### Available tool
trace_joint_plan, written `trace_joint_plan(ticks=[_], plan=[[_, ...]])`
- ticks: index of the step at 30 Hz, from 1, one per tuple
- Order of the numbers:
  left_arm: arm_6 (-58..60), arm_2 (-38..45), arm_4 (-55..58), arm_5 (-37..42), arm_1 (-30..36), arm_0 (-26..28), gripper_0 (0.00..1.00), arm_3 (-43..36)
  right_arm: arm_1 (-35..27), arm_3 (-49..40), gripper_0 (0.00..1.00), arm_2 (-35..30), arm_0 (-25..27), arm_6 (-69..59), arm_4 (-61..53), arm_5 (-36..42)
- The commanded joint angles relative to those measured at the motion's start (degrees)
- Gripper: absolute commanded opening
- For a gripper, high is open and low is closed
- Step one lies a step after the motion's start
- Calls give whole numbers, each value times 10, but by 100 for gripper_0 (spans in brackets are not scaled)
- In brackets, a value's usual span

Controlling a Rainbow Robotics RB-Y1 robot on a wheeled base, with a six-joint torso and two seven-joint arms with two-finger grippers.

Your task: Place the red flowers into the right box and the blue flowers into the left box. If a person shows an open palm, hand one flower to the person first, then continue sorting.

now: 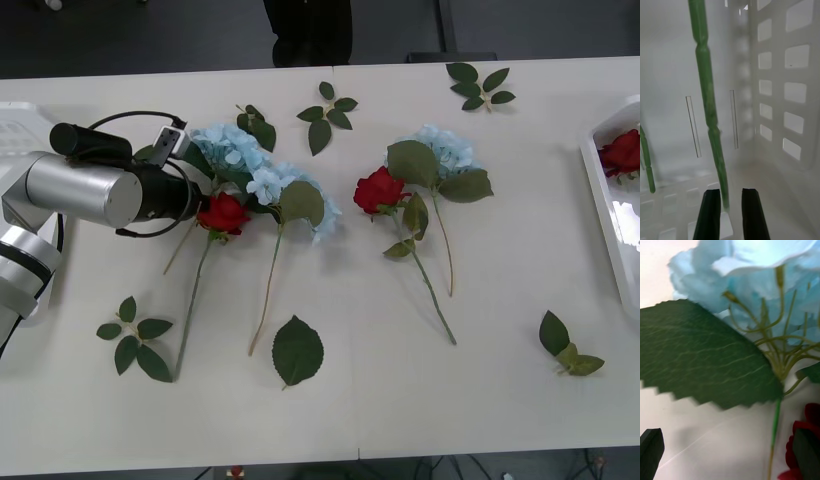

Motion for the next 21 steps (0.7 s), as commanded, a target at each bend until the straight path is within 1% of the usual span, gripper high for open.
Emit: trace_joint_plan(ticks=[1, 3, 4, 5, 6, 7, 11, 14, 16, 21], plan=[[-35, -3, -6, -8, -19, -34, 100, -3, 7, 3, 70, 5, -4, 5, 3, 0], [-36, -7, -10, -9, -19, -35, 100, -3, 7, -7, 83, 0, -4, 7, 0, 14], [-36, -9, -11, -10, -19, -35, 100, -3, 7, -11, 86, -4, -4, 8, 1, 20], [-35, -13, -12, -12, -19, -34, 100, -2, 7, -20, 93, -16, -4, 11, 1, 36], [-36, -15, -13, -13, -19, -35, 100, -1, 7, -25, 95, -21, -4, 12, 1, 44], [-36, -18, -16, -15, -19, -35, 100, 0, 7, -35, 100, -35, -4, 14, 2, 64], [-36, -22, -19, -21, -21, -34, 100, 5, 7, -88, 100, -74, -4, 17, -2, 130], [-36, -26, -22, -21, -23, -35, 100, 10, 7, -149, 100, -75, -4, 9, -31, 169], [-38, -26, -22, -24, -24, -35, 100, 17, 8, -178, 100, -74, -3, -6, -49, 182], [-42, -28, -26, -30, -29, -35, 100, 28, 22, -282, 100, -55, -4, -89, -82, 214]])
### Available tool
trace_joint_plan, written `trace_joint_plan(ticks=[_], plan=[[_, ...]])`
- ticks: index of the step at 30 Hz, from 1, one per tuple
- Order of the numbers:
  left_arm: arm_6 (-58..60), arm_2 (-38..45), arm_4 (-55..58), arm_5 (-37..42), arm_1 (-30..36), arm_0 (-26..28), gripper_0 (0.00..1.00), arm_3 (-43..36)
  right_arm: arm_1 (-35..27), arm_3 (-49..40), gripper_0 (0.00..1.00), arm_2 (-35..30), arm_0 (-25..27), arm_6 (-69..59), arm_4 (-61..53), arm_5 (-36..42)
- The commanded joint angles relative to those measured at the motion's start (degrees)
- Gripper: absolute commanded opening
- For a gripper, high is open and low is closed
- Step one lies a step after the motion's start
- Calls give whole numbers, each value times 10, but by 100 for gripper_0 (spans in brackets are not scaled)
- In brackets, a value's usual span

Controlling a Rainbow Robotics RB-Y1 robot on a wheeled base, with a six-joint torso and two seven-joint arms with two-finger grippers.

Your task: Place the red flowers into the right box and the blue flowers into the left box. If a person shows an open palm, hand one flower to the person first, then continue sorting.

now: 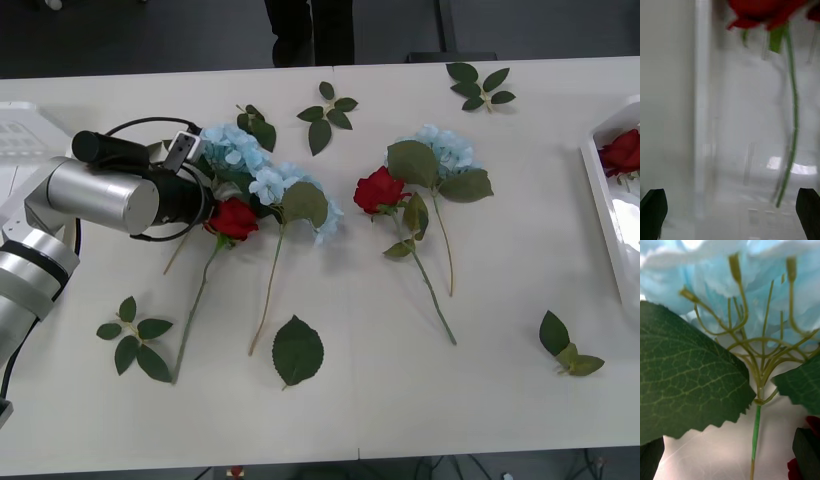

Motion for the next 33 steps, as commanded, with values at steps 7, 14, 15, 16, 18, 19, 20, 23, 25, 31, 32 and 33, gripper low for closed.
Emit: trace_joint_plan(ticks=[7, 14, 15, 16, 18, 19, 20, 23, 25, 31, 32, 33], plan=[[-47, -7, -10, -10, -14, -28, 100, 12, 41, -191, 100, 80, -3, -212, -26, -8], [-51, -8, -12, -10, -14, -27, 100, 12, 71, -257, 100, 127, -3, -329, -5, -41], [-52, -8, -12, -10, -14, -28, 100, 12, 82, -266, 100, 127, -3, -348, 11, -41], [-52, -9, -12, -10, -15, -28, 100, 12, 94, -274, 100, 127, -3, -369, 28, -40], [-53, -8, -12, -10, -14, -28, 100, 12, 113, -286, 100, 126, -3, -402, 53, -40], [-53, -8, -12, -10, -14, -27, 100, 12, 120, -289, 100, 127, -3, -416, 61, -40], [-51, -8, -12, -10, -14, -27, 100, 12, 127, -292, 100, 126, -3, -427, 70, -42], [-50, -8, -12, -10, -14, -27, 100, 12, 153, -295, 100, 127, -3, -457, 95, -53], [-49, -8, -12, -10, -14, -28, 100, 12, 168, -295, 100, 127, -3, -470, 111, -59], [-50, -8, -14, -12, -14, -27, 100, 12, 216, -295, 100, 127, -3, -502, 168, -72], [-50, -8, -14, -12, -14, -27, 100, 12, 221, -295, 100, 127, -3, -505, 175, -75], [-50, -9, -14, -12, -14, -28, 100, 12, 227, -293, 100, 126, -3, -508, 182, -76]])
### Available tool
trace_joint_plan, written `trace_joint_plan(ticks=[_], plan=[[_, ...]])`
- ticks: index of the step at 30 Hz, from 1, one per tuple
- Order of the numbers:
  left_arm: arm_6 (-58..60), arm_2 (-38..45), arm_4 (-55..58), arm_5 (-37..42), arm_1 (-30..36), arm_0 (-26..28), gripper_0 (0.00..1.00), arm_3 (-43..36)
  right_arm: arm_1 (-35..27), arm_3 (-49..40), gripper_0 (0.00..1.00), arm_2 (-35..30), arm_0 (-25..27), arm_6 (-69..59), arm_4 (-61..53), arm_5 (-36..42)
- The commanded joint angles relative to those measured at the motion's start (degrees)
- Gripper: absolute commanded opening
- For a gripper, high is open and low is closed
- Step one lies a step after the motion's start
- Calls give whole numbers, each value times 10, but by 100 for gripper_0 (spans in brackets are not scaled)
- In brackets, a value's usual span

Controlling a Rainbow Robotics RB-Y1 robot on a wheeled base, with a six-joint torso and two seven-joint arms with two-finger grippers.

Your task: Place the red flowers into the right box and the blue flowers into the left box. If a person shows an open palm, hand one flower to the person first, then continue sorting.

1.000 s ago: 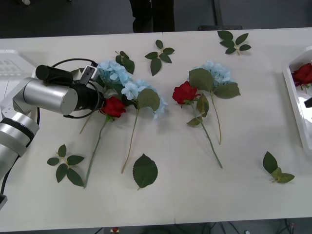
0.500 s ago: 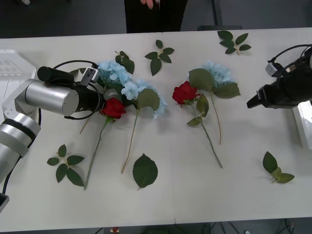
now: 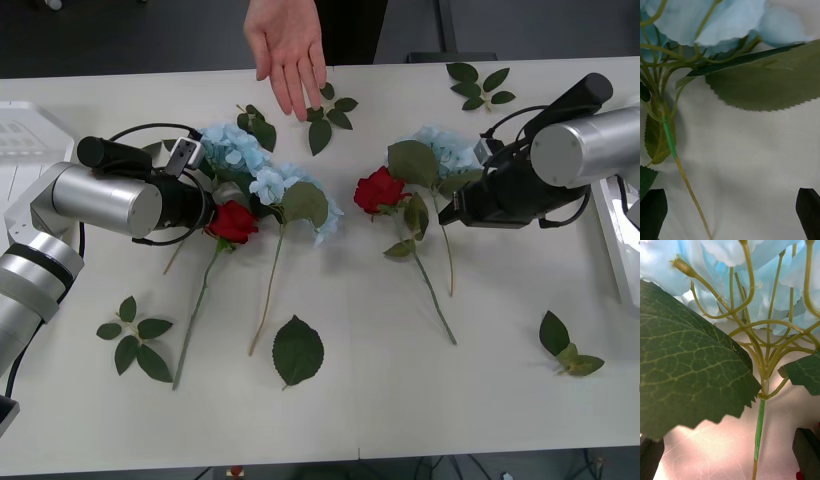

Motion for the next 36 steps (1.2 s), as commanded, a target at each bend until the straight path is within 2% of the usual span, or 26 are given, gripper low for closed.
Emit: trace_joint_plan(ticks=[1, 7, 16, 18, 20, 21, 22, 23, 29, 36], plan=[[-49, -8, -7, -8, -6, -27, 100, -4, 36, -12, 100, -2, -3, -47, 30, -17], [-49, -9, -8, -10, -6, -26, 100, -4, 59, 1, 100, -3, -7, -58, 43, -33], [-46, -8, -6, -13, -7, -27, 100, -4, 98, 68, 100, -3, -39, -60, 64, -56], [-46, -8, -6, -13, -7, -27, 100, -4, 101, 77, 88, -4, -45, -60, 67, -58], [-46, -8, -6, -13, -7, -27, 100, -4, 102, 81, 57, -4, -47, -62, 69, -58], [-46, -8, -6, -13, -7, -27, 100, -4, 102, 81, 50, -4, -47, -62, 69, -58], [-46, -8, -6, -13, -7, -27, 100, -4, 102, 81, 35, -3, -48, -62, 69, -57], [-46, -8, -6, -13, -7, -27, 100, -4, 102, 81, 27, -3, -47, -62, 69, -55], [-46, -8, -6, -13, -7, -27, 100, -4, 98, 81, 0, -18, -49, -56, 64, -34], [-46, -8, -6, -13, -7, -27, 100, -4, 86, 80, 0, -52, -56, -43, 36, -10]])
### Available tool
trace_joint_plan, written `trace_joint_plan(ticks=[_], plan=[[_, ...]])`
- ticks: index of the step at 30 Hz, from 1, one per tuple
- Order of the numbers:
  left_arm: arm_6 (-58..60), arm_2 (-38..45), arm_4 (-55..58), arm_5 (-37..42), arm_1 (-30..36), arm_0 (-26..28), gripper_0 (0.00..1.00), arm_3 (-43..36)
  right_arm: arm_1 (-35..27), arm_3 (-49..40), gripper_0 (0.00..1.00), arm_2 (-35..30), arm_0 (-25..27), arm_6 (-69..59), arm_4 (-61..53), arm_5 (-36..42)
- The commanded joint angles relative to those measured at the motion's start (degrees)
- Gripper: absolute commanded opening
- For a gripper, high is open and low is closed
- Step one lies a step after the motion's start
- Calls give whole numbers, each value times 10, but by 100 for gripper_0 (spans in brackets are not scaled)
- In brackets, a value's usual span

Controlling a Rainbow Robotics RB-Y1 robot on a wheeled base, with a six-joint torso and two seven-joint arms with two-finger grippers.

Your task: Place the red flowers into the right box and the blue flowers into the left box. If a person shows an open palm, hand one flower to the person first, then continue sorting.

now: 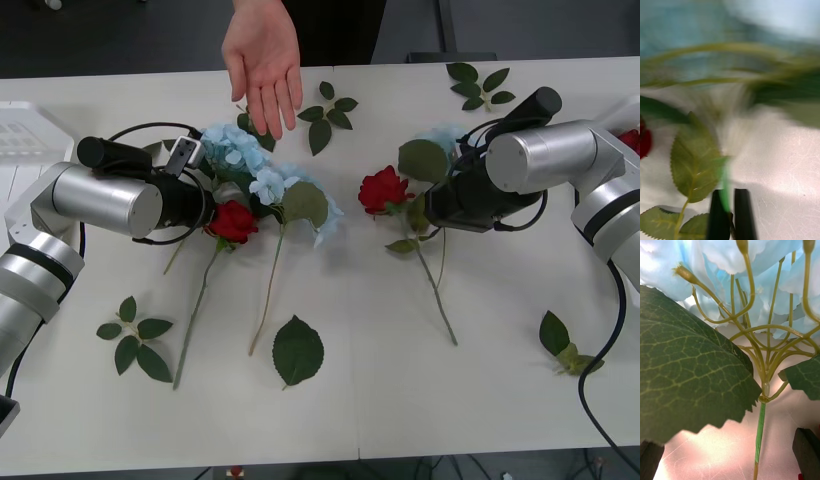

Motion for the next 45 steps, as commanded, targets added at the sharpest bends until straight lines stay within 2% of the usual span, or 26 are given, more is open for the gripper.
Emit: trace_joint_plan(ticks=[1, 6, 16, 21, 31, 35, 36, 40, 42, 45], plan=[[-46, -8, -4, -8, -7, -26, 100, -4, -10, -4, 0, -43, -36, 6, -34, 19], [-46, -8, -4, -8, -7, -26, 100, -4, -33, -6, 0, -92, -38, 49, -70, 36], [-46, -8, -4, -8, -7, -26, 100, -4, -78, -6, 0, -230, -36, 203, -121, 50], [-46, -8, -4, -8, -7, -26, 100, -4, -88, 11, 0, -233, -29, 246, -120, 51], [-46, -8, -4, -8, -7, -26, 100, -4, -89, 174, 0, -216, -26, 349, -114, 43], [-46, -8, -4, -8, -7, -26, 100, -4, -91, 202, 0, -215, -26, 378, -114, 40], [-46, -8, -4, -8, -7, -26, 100, -4, -91, 204, 4, -216, -26, 386, -111, 39], [-46, -8, -4, -8, -7, -26, 100, -4, -92, 204, 52, -216, -26, 390, -106, 41], [-46, -8, -4, -8, -7, -26, 100, -4, -92, 204, 66, -216, -26, 391, -103, 39], [-46, -8, -4, -8, -7, -26, 100, -4, -93, 204, 79, -215, -26, 397, -103, 35]])
